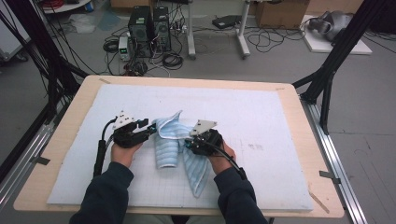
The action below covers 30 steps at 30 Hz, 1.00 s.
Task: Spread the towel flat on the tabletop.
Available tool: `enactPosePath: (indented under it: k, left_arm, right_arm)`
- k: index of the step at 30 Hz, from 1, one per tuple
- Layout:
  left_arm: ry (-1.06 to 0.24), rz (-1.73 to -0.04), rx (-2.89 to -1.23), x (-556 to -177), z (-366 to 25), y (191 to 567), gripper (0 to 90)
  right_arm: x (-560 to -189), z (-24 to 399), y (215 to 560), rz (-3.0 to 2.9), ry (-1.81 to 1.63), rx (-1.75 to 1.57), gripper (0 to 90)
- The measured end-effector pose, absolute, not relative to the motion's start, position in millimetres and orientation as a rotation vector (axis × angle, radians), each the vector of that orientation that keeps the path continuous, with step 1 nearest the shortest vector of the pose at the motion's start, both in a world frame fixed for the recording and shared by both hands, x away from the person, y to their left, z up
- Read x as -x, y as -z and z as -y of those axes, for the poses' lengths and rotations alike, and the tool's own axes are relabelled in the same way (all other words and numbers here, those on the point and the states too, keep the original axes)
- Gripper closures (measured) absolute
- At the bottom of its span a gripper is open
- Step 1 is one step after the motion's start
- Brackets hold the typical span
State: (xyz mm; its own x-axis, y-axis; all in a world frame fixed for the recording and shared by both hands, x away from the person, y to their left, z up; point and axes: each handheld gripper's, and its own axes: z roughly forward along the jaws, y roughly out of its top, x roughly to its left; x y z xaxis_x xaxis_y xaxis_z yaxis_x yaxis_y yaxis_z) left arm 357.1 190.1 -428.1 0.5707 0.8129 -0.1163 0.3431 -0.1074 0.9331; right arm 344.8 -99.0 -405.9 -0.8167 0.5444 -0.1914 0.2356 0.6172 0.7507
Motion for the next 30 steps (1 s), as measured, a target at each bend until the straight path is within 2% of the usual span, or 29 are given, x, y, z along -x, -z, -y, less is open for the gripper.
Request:
enactPosePath:
  k: [1, 3, 10, 13, 14, 21, 30]
  left_arm:
    - [-0.53, -0.966, -1.698, -356.4, -189.2, 427.7, 55.6]
    - [-0.528, -0.957, -1.704, -355.5, -187.8, 427.5, 55.6]
    - [-0.515, -0.955, -1.675, -353.7, -188.0, 424.4, 51.8]
    - [-0.497, -0.975, -1.648, -353.5, -190.7, 422.1, 49.0]
    - [-0.484, -0.981, -1.642, -353.7, -191.1, 421.5, 45.4]
    - [-0.38, -0.935, -1.658, -353.4, -178.4, 423.1, 38.0]
    - [-0.31, -0.889, -1.688, -357.8, -158.8, 424.4, 34.3]
  right_arm:
    - [-348.4, 105.2, 405.7, -2.435, -1.04, -0.669, 77.5]
    - [-347.8, 111.2, 403.3, -2.437, -1.07, -0.685, 80.3]
    - [-338.6, 112.1, 399.5, -2.526, -1.316, -0.644, 80.7]
    - [-331.6, 102.8, 402.8, -2.571, -1.345, -0.568, 80.1]
    - [-327.1, 98.6, 407.3, -2.577, -1.364, -0.534, 79.4]
    - [-321.1, 88.2, 428.5, -2.655, -1.329, -0.492, 79.5]
    - [-321.1, 85.5, 431.4, -2.667, -1.277, -0.485, 75.7]
